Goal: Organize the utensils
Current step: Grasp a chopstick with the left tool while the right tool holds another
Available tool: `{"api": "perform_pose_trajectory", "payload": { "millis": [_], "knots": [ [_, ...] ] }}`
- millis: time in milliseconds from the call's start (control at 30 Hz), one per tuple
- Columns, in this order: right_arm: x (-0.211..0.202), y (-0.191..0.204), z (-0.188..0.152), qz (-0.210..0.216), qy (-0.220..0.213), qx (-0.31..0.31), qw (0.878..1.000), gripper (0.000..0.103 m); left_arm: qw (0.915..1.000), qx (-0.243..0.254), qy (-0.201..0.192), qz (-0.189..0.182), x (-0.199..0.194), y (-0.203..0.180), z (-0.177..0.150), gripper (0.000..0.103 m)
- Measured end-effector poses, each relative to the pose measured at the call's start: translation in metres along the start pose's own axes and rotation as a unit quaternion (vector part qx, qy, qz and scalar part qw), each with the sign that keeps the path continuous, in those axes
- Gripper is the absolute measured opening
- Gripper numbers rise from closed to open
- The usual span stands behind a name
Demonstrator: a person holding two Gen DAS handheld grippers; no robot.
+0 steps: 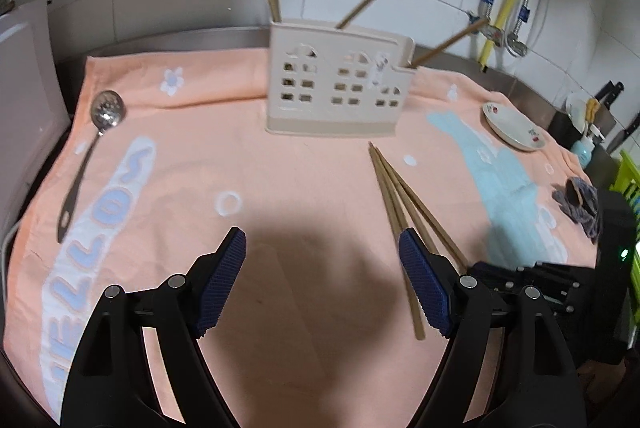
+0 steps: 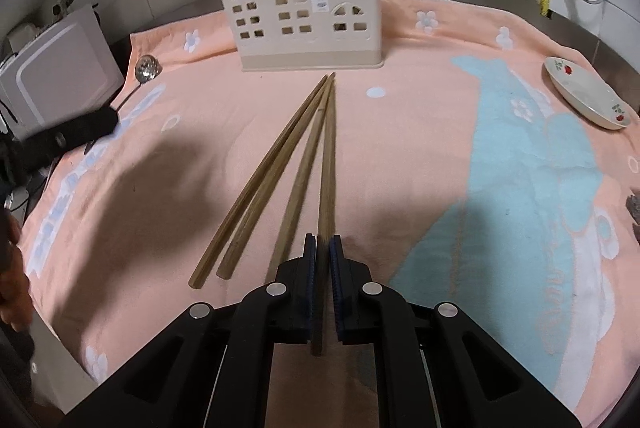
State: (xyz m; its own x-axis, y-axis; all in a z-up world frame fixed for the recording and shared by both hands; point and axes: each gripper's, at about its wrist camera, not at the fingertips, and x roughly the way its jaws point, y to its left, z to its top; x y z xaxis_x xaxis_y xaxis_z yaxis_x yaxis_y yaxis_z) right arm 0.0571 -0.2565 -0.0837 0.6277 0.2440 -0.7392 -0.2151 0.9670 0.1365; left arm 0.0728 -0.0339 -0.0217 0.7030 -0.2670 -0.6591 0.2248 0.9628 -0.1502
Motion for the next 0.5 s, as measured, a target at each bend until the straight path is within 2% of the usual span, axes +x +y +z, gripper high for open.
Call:
{"api": "perform_pose_trajectory", "payload": {
  "millis": [400, 500],
  "knots": [
    [-0.026, -0.009, 0.003, 0.007, -0.033, 0.004, 0.999, 0.007, 0.9988, 0.013, 0.043, -0.017, 0.031, -0.033, -0.017, 0.076],
    [-0.027, -0.011, 0.002, 0.01, -0.036, 0.007, 0.999, 0.007, 0.9982, 0.014, 0.055, -0.017, 0.041, -0.038, -0.019, 0.068]
  ]
}}
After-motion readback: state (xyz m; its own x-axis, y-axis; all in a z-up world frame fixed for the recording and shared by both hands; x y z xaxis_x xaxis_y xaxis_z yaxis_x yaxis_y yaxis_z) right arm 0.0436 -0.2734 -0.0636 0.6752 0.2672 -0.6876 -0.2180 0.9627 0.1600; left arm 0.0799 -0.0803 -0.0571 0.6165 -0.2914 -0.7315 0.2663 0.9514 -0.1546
